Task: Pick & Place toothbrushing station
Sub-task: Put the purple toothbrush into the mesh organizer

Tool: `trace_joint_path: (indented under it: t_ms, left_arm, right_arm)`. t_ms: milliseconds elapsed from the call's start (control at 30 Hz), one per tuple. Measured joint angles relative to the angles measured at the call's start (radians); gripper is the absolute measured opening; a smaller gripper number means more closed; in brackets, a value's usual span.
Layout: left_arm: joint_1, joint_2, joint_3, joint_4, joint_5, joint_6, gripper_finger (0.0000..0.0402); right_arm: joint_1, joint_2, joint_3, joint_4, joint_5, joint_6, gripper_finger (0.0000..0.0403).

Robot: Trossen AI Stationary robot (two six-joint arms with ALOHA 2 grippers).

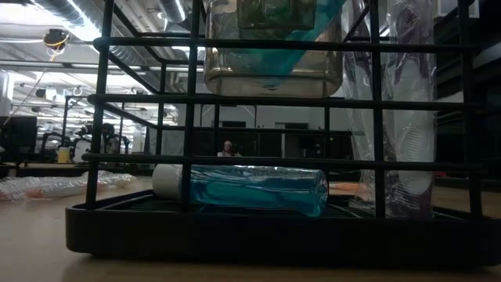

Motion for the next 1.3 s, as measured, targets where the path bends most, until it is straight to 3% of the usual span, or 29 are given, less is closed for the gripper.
trace_joint_path:
  t_ms: [200, 900, 1300]
  left_arm:
    - [0.014, -0.003, 0.062, -0.054, -0.026, 0.045, 0.0001]
    - [0.029, 0.043, 0.065, -0.063, 0.038, 0.127, 0.0001]
    - [0.029, 0.102, 0.065, -0.067, 0.079, 0.085, 0.0001]
  right_arm:
    - [0.0, 0.0, 0.0, 0.0, 0.0, 0.0, 0.0235]
    - [0.0, 0.0, 0.0, -0.008, 0.0, -0.017, 0.0235]
    - [0.016, 0.0, 0.0, -0.007, 0.0, -0.017, 0.0235]
